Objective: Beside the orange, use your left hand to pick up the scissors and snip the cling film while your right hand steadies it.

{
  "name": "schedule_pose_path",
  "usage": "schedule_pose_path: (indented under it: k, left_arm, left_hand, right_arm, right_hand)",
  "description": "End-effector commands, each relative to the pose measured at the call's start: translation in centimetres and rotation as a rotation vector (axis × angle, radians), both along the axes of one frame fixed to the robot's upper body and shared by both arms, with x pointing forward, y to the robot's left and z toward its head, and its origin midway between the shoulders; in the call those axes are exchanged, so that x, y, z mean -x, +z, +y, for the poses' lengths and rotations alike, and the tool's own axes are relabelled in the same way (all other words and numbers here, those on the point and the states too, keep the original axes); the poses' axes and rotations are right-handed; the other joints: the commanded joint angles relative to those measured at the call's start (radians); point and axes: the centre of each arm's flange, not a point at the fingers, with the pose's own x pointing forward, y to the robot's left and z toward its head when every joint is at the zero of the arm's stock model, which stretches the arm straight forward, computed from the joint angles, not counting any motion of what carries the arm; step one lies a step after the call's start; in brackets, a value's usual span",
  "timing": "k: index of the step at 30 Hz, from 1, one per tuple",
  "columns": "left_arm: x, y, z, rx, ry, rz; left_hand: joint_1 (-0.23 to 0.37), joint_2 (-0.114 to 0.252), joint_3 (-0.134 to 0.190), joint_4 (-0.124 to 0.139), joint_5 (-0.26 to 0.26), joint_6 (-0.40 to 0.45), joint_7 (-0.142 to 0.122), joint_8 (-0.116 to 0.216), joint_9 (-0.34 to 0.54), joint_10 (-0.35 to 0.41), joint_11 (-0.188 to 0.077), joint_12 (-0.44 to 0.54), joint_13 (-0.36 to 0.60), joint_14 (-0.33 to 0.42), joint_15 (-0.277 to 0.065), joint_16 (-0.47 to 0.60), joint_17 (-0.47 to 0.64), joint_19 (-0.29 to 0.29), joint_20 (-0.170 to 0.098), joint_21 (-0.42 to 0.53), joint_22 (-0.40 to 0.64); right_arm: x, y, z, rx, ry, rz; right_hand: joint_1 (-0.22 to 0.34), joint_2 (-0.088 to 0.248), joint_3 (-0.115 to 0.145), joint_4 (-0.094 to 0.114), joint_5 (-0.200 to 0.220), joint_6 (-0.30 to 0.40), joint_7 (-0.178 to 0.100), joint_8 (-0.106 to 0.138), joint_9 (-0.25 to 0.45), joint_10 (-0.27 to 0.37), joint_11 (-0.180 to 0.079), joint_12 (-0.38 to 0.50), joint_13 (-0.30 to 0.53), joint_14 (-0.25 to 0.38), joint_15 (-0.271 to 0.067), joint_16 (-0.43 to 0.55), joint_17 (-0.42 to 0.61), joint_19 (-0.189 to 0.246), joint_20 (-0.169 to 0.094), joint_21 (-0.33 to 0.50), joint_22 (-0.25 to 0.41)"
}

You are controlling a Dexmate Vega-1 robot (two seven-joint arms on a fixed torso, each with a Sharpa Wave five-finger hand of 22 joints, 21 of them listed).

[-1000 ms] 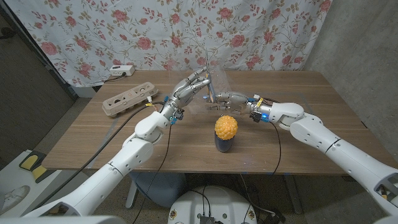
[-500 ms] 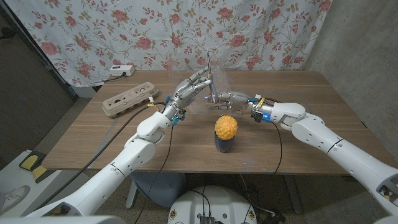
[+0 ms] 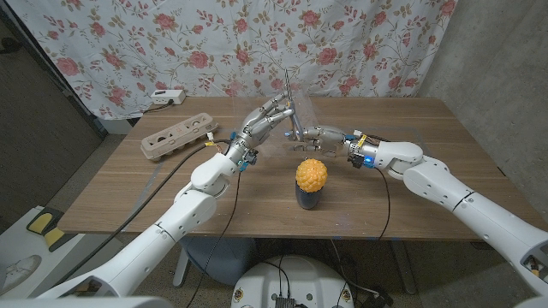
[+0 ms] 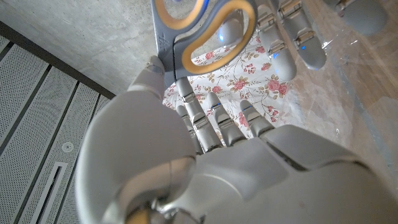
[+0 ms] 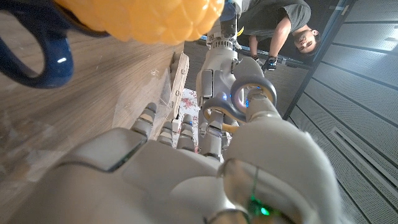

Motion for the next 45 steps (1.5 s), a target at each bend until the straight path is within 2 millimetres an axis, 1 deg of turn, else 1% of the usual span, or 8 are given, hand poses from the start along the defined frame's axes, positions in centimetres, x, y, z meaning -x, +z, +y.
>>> schedule_pose_path:
  k: [1,14,16,27,31,33,38,45]
  left_arm:
    - [-0.3,-0.1,-0.4,0.006,0.001,-0.002]
    - [-0.6,-0.3,-1.1,0.01,-0.006,0.003]
    - [-0.6,-0.3,-1.2,0.007,-0.007,0.005]
    - [-0.6,-0.5,-1.8,-0.003,-0.016,0.004]
    - [-0.6,-0.4,-2.1,-0.003,-0.02,0.003]
    - [-0.5,-0.4,-2.1,-0.002,-0.022,0.003]
    - [-0.5,-0.4,-2.2,0.003,-0.023,0.0]
    - [-0.4,-0.5,-2.2,0.008,-0.023,0.001]
  left_hand:
    - [0.069,0.067,-0.002,0.001,0.007,0.009,-0.001,0.005,0.002,0.008,-0.005,0.0,0.003,-0.01,-0.031,0.008,0.007,-0.005,-0.001,0.003,0.001]
    - [0.074,0.065,-0.002,0.0,0.008,0.014,-0.001,0.004,0.002,0.009,-0.005,-0.001,0.002,-0.008,-0.032,0.011,0.011,-0.004,-0.001,0.004,0.001]
    - [0.074,0.065,-0.002,-0.001,0.008,0.016,-0.002,0.005,0.002,0.01,-0.005,0.0,0.002,-0.008,-0.032,0.011,0.011,-0.004,-0.001,0.004,0.001]
    - [0.076,0.064,-0.004,0.0,0.008,0.016,-0.001,0.003,0.002,0.011,-0.004,-0.001,0.001,-0.007,-0.032,0.013,0.015,-0.003,-0.003,0.004,0.001]
    - [0.077,0.065,-0.005,0.0,0.008,0.016,-0.002,0.002,0.002,0.011,-0.004,-0.002,0.0,-0.007,-0.032,0.014,0.016,-0.003,-0.002,0.005,0.001]
    - [0.077,0.064,-0.005,0.0,0.008,0.016,-0.002,0.002,0.002,0.011,-0.004,-0.003,-0.001,-0.007,-0.032,0.014,0.016,-0.003,-0.002,0.005,0.001]
    - [0.077,0.064,-0.006,0.001,0.008,0.017,-0.004,0.002,0.002,0.012,-0.004,-0.003,-0.002,-0.007,-0.032,0.015,0.018,-0.003,-0.002,0.005,0.001]
    - [0.079,0.064,-0.005,0.0,0.008,0.024,-0.004,0.003,0.002,0.012,-0.004,-0.004,-0.003,-0.006,-0.032,0.014,0.018,-0.003,-0.002,0.005,0.001]
  right_arm:
    - [-0.2,0.0,-0.5,0.011,-0.008,-0.004]
    - [0.1,0.3,-0.7,0.025,0.012,-0.014]
    - [0.2,0.3,-0.7,0.033,0.0,-0.023]
    - [0.1,0.1,-0.8,0.018,-0.021,-0.012]
    - [0.0,0.0,-0.8,0.009,-0.023,-0.001]
    - [0.0,0.0,-0.8,0.01,-0.028,-0.001]
    - [0.0,0.0,-0.8,0.007,-0.033,0.002]
    - [0.1,-0.2,-0.4,0.02,-0.024,0.006]
  right_hand:
    - [0.017,-0.004,0.007,-0.005,0.002,-0.014,0.007,-0.005,0.006,0.002,0.011,0.001,-0.001,-0.002,0.005,0.002,0.003,0.009,0.004,0.003,0.0]
    - [0.009,-0.015,-0.003,0.001,-0.001,-0.019,0.003,-0.008,0.013,-0.001,0.003,-0.001,-0.005,-0.005,-0.004,0.0,0.004,0.008,0.004,0.001,0.0]
    - [0.007,-0.017,-0.005,0.004,-0.001,-0.017,0.007,-0.008,0.014,-0.001,0.009,-0.001,-0.006,-0.005,0.003,0.001,0.004,0.007,0.004,0.001,0.0]
    - [0.029,-0.004,0.006,-0.002,0.002,0.018,0.0,0.006,0.023,0.015,0.004,0.004,-0.012,0.004,0.001,0.003,0.003,0.011,0.001,0.002,0.0]
    - [0.03,-0.001,0.005,0.002,0.001,0.018,-0.015,0.006,0.029,0.014,-0.016,0.003,-0.014,0.004,-0.021,0.003,0.003,0.028,-0.01,0.007,0.0]
    - [0.026,-0.002,0.002,0.005,0.0,0.018,-0.012,0.007,0.032,0.014,-0.015,0.003,-0.015,-0.002,-0.015,0.0,0.004,0.033,-0.006,0.008,0.0]
    - [0.024,0.0,0.0,0.008,0.0,0.023,-0.014,0.009,0.036,0.015,-0.015,0.003,-0.016,-0.003,-0.012,-0.001,0.003,0.039,-0.02,0.009,0.0]
    - [0.01,-0.01,-0.011,0.014,0.001,0.023,-0.001,0.009,0.044,0.019,-0.001,0.004,-0.019,-0.003,0.005,-0.001,0.003,0.039,-0.006,0.006,0.0]
